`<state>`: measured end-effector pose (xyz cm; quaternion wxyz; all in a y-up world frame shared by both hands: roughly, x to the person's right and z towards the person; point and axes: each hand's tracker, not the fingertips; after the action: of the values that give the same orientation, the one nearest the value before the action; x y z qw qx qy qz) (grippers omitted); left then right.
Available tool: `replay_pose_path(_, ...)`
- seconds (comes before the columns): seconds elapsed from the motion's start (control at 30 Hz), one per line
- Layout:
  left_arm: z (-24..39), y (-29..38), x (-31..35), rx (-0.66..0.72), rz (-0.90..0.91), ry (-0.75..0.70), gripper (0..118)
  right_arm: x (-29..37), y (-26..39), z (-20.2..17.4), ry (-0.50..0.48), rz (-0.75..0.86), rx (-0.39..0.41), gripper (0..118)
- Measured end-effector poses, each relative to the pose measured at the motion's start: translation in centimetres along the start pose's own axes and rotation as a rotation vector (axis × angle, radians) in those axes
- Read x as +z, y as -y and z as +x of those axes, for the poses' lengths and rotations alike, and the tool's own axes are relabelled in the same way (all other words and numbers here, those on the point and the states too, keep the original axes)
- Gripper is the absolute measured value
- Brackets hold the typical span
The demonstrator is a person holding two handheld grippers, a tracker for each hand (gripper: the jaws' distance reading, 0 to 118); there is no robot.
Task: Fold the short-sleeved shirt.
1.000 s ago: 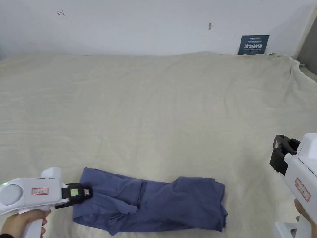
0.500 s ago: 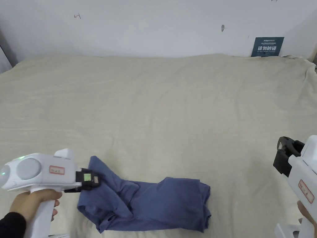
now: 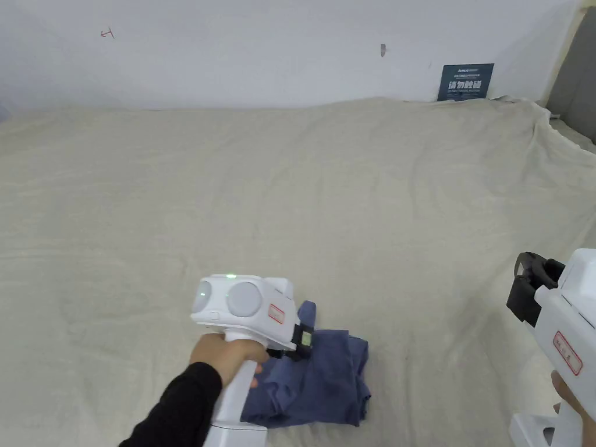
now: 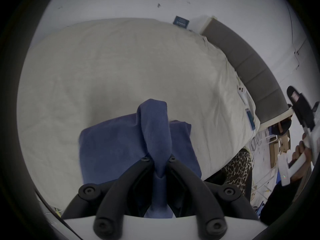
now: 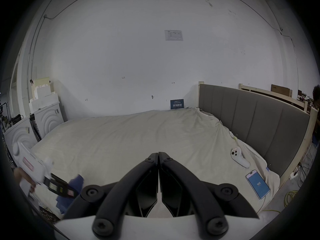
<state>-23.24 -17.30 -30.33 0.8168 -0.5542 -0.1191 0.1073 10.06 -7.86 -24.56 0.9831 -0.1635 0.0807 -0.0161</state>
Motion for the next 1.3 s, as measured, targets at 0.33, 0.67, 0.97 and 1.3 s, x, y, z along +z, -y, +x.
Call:
replay_pose_path(0.33,2.1,1.1,-7.1,0.019,-0.055,-0.062,14,0.4,0.2,0.4,0.023,-0.011,0.002,0)
replay_pose_path(0.67,1.5,1.3,-0.7,0.077,0.131,0.074,100,0.3,-0.2,-0.1,0.012,-0.006,0.010,0)
replay_pose_path(0.97,-2.5,3.2,4.9,0.022,0.425,-0.178,96,0.5,-0.7,-1.3,-0.004,0.002,0.016,0)
replay_pose_path(1.3,-4.9,7.5,2.0,-0.033,0.556,-0.184,0,0.5,-0.7,-1.7,-0.009,-0.005,0.022,0)
